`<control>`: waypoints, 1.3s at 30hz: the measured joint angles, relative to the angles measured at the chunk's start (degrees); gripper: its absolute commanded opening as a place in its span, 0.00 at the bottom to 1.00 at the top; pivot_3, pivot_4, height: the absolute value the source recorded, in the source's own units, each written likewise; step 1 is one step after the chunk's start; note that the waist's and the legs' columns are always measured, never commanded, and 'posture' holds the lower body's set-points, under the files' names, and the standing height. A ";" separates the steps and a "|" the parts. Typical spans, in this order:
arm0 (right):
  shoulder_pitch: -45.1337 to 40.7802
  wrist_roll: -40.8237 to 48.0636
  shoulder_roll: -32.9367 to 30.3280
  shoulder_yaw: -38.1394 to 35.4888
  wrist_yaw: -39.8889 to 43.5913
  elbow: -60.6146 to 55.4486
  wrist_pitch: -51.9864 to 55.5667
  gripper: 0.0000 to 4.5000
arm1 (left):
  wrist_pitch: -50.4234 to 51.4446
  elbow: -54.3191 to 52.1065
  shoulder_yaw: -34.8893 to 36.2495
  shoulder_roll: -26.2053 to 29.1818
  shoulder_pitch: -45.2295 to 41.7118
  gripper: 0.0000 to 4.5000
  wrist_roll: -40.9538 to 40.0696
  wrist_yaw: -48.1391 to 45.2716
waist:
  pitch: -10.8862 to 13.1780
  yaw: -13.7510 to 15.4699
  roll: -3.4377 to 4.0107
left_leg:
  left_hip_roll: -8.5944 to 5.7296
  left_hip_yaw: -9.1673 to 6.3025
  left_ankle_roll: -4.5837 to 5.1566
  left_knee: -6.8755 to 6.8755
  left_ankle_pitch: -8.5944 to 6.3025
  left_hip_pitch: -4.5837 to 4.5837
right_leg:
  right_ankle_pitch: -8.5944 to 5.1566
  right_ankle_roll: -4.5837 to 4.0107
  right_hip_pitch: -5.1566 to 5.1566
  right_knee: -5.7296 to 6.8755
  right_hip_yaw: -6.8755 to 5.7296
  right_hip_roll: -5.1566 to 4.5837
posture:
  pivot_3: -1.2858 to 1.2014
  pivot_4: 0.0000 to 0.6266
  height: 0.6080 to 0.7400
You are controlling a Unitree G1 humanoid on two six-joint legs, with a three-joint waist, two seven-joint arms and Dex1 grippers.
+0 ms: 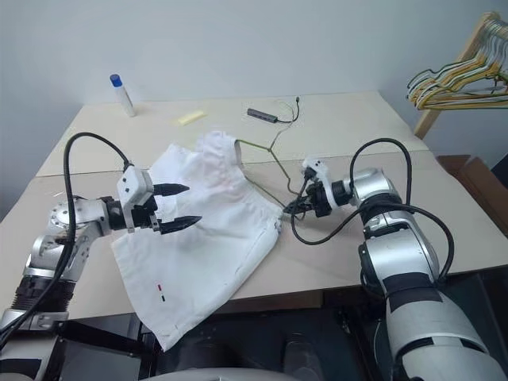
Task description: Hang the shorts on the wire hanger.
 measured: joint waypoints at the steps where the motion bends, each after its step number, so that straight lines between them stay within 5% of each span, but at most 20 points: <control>1: -0.29 -1.27 -1.78 1.24 2.86 0.14 -1.24 0.00 | -0.06 -0.06 -0.22 -0.02 0.15 0.99 0.22 0.13 | 0.00 0.04 0.01 | 0.00 -0.01 -0.02 0.00 0.01 -0.02 | 0.00 0.01 0.00 -0.01 0.02 0.00 | 0.55 0.00 1.00; 6: -1.84 -1.73 -4.84 0.54 4.72 0.86 -4.63 0.00 | -0.10 -0.22 -0.29 -0.35 1.40 0.99 1.04 0.94 | 0.00 -0.55 0.01 | 0.04 -0.03 0.00 -0.04 0.00 0.01 | 0.00 0.02 0.00 -0.07 0.08 0.03 | 0.54 0.00 1.00; 19: -5.37 -3.89 5.34 0.22 4.40 4.79 0.01 0.00 | -1.05 1.11 -1.00 -2.49 0.12 0.99 2.28 3.11 | 0.02 -1.46 0.07 | 0.04 -0.08 0.00 -0.11 0.00 0.19 | 0.00 -0.03 0.03 0.09 0.10 0.04 | 0.55 0.00 1.00; 26: -6.55 -4.24 5.47 -4.38 -2.74 5.27 -2.23 0.00 | -1.30 0.21 1.33 -2.47 -0.30 0.99 0.48 3.79 | 0.04 -1.09 0.08 | 0.03 -0.10 -0.24 -0.11 0.14 0.05 | 0.01 -0.01 -0.01 0.08 0.03 -0.01 | 0.54 0.00 1.00; 33: -3.91 -9.16 2.29 -1.77 -3.91 -1.15 -18.81 0.00 | -2.18 6.63 9.71 4.69 -19.26 0.99 -5.26 0.73 | 0.05 -1.52 0.07 | 0.00 -0.11 -0.31 -0.21 0.18 0.05 | 0.01 -0.01 0.03 -0.02 -0.11 0.03 | 0.54 0.00 1.00; 39: -1.74 -9.57 3.63 -0.56 -3.18 -7.49 -20.47 0.00 | -14.27 27.01 1.46 9.94 -34.24 0.99 2.93 -15.23 | 0.05 -2.68 0.11 | -0.01 0.35 -0.46 -0.23 0.27 0.13 | -0.01 0.00 0.11 0.00 -0.13 0.07 | 0.54 0.00 1.00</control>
